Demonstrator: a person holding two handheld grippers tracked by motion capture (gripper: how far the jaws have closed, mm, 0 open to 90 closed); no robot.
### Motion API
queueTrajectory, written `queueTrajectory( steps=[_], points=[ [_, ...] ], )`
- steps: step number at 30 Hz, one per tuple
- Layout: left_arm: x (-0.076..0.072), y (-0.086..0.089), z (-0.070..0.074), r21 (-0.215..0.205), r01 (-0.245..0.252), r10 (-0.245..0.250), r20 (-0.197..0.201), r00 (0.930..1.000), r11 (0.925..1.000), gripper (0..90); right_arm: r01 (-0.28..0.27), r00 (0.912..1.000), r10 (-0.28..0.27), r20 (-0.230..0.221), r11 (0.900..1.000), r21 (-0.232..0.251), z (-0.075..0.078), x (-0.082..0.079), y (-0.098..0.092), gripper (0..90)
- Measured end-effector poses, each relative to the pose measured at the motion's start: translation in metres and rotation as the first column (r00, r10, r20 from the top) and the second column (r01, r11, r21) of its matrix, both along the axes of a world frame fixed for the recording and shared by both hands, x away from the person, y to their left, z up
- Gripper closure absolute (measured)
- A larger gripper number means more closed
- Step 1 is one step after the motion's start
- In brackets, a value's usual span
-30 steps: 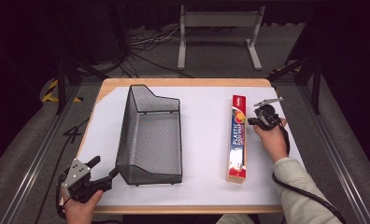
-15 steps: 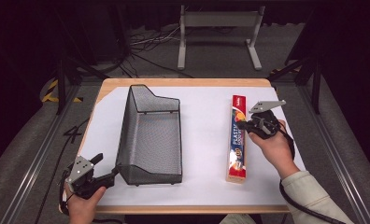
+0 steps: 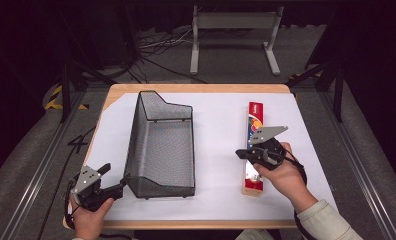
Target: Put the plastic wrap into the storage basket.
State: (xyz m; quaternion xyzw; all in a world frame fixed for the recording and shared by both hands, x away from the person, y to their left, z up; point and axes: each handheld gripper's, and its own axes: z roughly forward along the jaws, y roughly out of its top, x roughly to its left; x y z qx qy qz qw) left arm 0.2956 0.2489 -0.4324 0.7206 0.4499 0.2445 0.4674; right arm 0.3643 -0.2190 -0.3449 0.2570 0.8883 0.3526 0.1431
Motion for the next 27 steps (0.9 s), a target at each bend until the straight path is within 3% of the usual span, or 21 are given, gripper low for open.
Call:
queueTrajectory(
  steps=[4,10,15,27],
  points=[
    [0.000,0.000,0.000,0.001,0.000,0.000,-0.002,1.0000,1.0000,22.3,-0.030,0.9993,0.030,-0.021,0.999,-0.024,-0.011,-0.008,0.010,90.0],
    [0.000,-0.001,0.000,0.008,0.001,-0.001,-0.001,1.0000,1.0000,22.3,-0.053,0.9972,0.047,-0.058,0.992,-0.111,-0.026,-0.012,0.018,90.0],
    [0.001,-0.002,-0.001,0.008,0.007,-0.007,-0.004,1.0000,0.9999,22.3,-0.099,0.9913,0.086,-0.099,0.986,-0.135,-0.040,-0.014,0.021,90.0],
    [0.001,-0.003,-0.001,0.011,0.010,-0.010,-0.002,0.9999,0.9999,22.1,-0.091,0.9865,0.059,-0.153,0.973,-0.211,-0.060,-0.015,0.021,90.0]
  ],
)
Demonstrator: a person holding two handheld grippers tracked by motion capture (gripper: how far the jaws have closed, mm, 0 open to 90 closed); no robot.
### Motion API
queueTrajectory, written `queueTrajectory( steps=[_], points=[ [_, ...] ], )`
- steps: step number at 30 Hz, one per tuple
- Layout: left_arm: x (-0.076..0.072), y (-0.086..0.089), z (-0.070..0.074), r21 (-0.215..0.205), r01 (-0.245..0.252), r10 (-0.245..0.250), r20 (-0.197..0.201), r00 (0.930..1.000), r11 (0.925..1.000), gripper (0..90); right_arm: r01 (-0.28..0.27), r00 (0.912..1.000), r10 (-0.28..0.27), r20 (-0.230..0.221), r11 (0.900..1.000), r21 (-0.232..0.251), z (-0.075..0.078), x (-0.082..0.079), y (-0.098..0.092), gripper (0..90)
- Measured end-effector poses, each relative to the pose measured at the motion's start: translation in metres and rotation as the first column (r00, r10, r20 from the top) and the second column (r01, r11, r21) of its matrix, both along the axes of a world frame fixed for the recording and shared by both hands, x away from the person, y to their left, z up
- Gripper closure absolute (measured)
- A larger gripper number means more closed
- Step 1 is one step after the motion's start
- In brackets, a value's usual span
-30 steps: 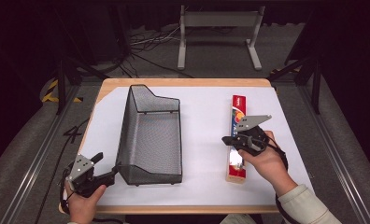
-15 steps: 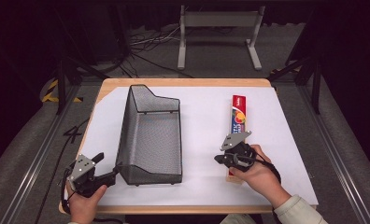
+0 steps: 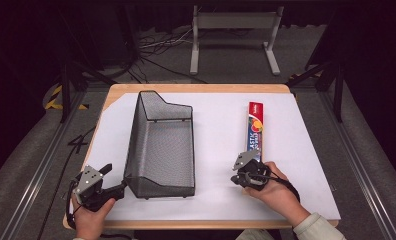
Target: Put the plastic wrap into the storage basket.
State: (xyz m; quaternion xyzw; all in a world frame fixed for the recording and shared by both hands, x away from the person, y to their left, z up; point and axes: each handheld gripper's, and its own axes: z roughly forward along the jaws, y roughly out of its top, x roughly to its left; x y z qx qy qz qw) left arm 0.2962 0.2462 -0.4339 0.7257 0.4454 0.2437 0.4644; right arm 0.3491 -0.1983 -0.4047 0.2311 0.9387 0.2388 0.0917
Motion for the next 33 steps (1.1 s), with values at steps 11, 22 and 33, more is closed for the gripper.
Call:
queueTrajectory(
  steps=[11,22,33],
  points=[
    [-0.001,0.001,-0.001,-0.003,-0.001,0.001,-0.007,1.0000,1.0000,22.1,0.018,0.9998,-0.018,0.002,0.999,-0.034,0.001,-0.007,-0.011,90.0],
    [-0.002,0.002,-0.003,-0.011,-0.006,0.006,-0.020,0.9998,0.9999,21.9,0.127,0.9918,-0.127,-0.011,0.992,-0.027,0.003,-0.021,-0.063,90.0],
    [-0.004,0.000,-0.004,0.012,-0.001,0.001,-0.024,0.9997,0.9999,21.5,0.261,0.9652,-0.261,0.006,0.965,-0.029,0.005,-0.026,-0.113,90.0]
  ],
)
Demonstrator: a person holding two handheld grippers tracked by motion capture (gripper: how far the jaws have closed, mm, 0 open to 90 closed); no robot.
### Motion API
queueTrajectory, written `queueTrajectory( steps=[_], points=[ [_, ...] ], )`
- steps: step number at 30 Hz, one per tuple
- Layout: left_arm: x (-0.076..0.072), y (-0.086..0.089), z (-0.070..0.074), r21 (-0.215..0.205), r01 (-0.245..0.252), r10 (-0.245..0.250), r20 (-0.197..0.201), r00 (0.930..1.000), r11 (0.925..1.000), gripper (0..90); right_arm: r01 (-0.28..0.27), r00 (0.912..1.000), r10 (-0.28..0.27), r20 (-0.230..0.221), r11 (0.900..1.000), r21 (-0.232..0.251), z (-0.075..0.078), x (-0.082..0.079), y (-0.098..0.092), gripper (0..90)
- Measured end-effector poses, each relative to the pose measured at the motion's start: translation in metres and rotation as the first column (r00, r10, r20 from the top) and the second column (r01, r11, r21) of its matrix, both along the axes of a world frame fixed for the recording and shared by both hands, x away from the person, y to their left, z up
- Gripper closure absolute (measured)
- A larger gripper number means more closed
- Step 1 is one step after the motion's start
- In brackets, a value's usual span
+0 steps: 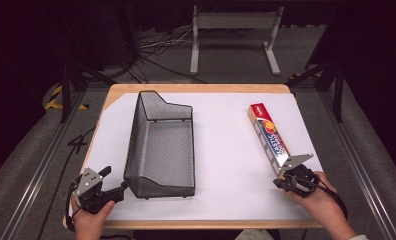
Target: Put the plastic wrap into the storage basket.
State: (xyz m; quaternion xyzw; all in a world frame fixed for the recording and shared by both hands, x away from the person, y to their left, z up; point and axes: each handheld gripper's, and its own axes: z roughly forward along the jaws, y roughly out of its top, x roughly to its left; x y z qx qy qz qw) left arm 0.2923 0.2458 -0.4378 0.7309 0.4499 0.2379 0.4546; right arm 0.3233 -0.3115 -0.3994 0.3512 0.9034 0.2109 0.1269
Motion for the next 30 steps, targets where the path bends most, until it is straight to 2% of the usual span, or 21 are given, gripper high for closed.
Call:
queueTrajectory(
  steps=[3,5,7,9,13,15,17,18,19,20,24,25,29,30],
  points=[
    [0.001,-0.001,-0.001,0.006,0.002,-0.002,0.000,1.0000,1.0000,21.4,0.019,0.9998,-0.019,0.003,1.000,0.006,0.001,0.000,-0.006,90.0],
    [0.000,-0.002,0.000,0.028,0.004,-0.004,-0.002,1.0000,0.9996,21.1,0.020,0.9998,-0.020,-0.001,0.999,0.032,0.002,-0.001,-0.006,84.0],
    [-0.002,-0.003,0.000,0.055,0.002,-0.003,0.006,1.0000,0.9985,20.9,0.023,0.9995,-0.024,0.018,0.999,0.037,0.005,-0.002,-0.003,80.8],
    [-0.003,-0.003,0.000,0.059,0.011,-0.011,0.001,0.9999,0.9982,20.5,0.017,0.9994,-0.019,0.029,0.997,0.073,0.009,-0.002,-0.002,77.7],
    [-0.003,0.000,-0.003,0.048,0.014,-0.013,-0.015,0.9998,0.9987,20.4,-0.033,0.9983,0.024,0.054,0.984,0.175,0.019,-0.005,0.000,67.9],
    [-0.003,0.001,-0.003,0.042,0.012,-0.011,-0.015,0.9998,0.9990,20.4,-0.060,0.9962,0.046,0.074,0.978,0.201,0.023,-0.006,0.001,64.8],
    [-0.002,0.005,-0.002,0.008,0.002,-0.002,-0.017,0.9999,1.0000,20.4,-0.090,0.9916,0.066,0.111,0.971,0.221,0.030,-0.009,0.004,62.5],
    [-0.002,0.005,-0.002,0.008,0.002,-0.002,-0.017,0.9999,1.0000,20.4,-0.103,0.9882,0.073,0.135,0.967,0.232,0.033,-0.010,0.005,59.4],
    [-0.002,0.005,-0.002,0.004,0.001,-0.001,-0.016,0.9999,1.0000,20.4,-0.103,0.9882,0.073,0.135,0.967,0.232,0.033,-0.010,0.005,59.4],
    [-0.002,0.005,-0.002,0.004,0.002,-0.002,-0.012,0.9999,1.0000,20.4,-0.112,0.9850,0.076,0.155,0.965,0.237,0.036,-0.010,0.006,58.2],
    [-0.001,0.003,-0.001,-0.001,0.004,-0.004,-0.006,1.0000,1.0000,20.4,-0.137,0.9721,0.075,0.222,0.950,0.281,0.049,-0.010,0.008,51.9],
    [-0.001,0.003,-0.001,0.000,0.004,-0.004,-0.006,1.0000,1.0000,20.4,-0.140,0.9691,0.071,0.236,0.947,0.291,0.051,-0.009,0.008,50.6],
    [-0.001,0.004,-0.001,0.004,-0.001,0.001,-0.008,1.0000,1.0000,20.4,-0.133,0.9509,0.026,0.308,0.935,0.329,0.062,-0.005,0.008,35.2],
    [-0.001,0.004,-0.001,0.004,-0.004,0.004,-0.008,1.0000,1.0000,20.4,-0.116,0.9485,0.002,0.317,0.933,0.340,0.065,-0.003,0.008,32.5]
  ],
)
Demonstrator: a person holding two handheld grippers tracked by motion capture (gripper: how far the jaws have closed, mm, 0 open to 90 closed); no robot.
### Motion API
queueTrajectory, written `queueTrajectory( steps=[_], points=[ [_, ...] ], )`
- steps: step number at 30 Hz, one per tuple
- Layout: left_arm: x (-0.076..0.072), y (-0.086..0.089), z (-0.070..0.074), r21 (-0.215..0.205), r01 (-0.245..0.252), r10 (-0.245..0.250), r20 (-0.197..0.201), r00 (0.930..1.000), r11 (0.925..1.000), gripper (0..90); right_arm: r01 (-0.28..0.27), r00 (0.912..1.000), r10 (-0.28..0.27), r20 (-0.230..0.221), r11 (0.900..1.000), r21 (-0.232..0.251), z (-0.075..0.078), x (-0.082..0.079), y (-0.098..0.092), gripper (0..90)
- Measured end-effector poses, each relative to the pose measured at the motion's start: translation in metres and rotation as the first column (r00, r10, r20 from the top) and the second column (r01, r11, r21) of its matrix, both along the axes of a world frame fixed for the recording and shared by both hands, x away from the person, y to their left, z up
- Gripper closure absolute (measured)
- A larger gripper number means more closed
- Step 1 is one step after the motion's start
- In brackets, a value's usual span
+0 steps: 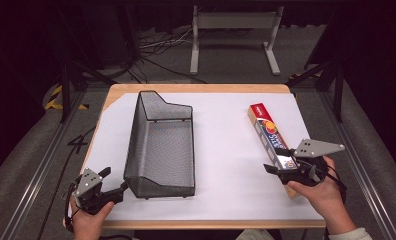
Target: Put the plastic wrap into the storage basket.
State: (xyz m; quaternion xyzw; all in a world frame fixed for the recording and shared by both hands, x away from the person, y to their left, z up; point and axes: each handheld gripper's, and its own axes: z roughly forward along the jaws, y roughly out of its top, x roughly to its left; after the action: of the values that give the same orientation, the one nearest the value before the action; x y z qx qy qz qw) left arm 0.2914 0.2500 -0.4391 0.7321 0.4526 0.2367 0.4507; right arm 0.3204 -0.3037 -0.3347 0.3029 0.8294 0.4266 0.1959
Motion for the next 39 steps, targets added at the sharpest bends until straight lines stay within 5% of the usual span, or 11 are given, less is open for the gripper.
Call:
queueTrajectory(
  steps=[8,17,24,32,39],
  points=[
    [0.000,0.000,0.000,-0.002,0.000,0.000,0.000,1.0000,1.0000,20.4,0.073,0.9957,-0.078,0.051,0.993,0.095,0.012,0.016,-0.012,23.1],
    [0.000,-0.001,0.000,0.000,0.002,-0.002,0.001,1.0000,1.0000,20.5,0.199,0.9778,-0.201,0.059,0.979,0.038,0.017,0.032,-0.025,21.5],
    [0.000,-0.001,0.000,-0.001,0.001,-0.001,0.004,1.0000,1.0000,20.5,0.227,0.9720,-0.228,0.059,0.974,0.013,0.012,0.050,-0.027,23.8],
    [0.000,0.000,0.000,-0.001,-0.001,0.001,0.005,1.0000,1.0000,20.6,0.292,0.9558,-0.292,-0.033,0.956,-0.009,-0.008,0.080,-0.028,17.0],
    [0.001,0.000,0.000,-0.001,0.003,-0.003,0.004,1.0000,1.0000,20.6,0.304,0.9429,-0.316,-0.106,0.945,-0.118,-0.031,0.098,-0.027,18.6]
  ],
)
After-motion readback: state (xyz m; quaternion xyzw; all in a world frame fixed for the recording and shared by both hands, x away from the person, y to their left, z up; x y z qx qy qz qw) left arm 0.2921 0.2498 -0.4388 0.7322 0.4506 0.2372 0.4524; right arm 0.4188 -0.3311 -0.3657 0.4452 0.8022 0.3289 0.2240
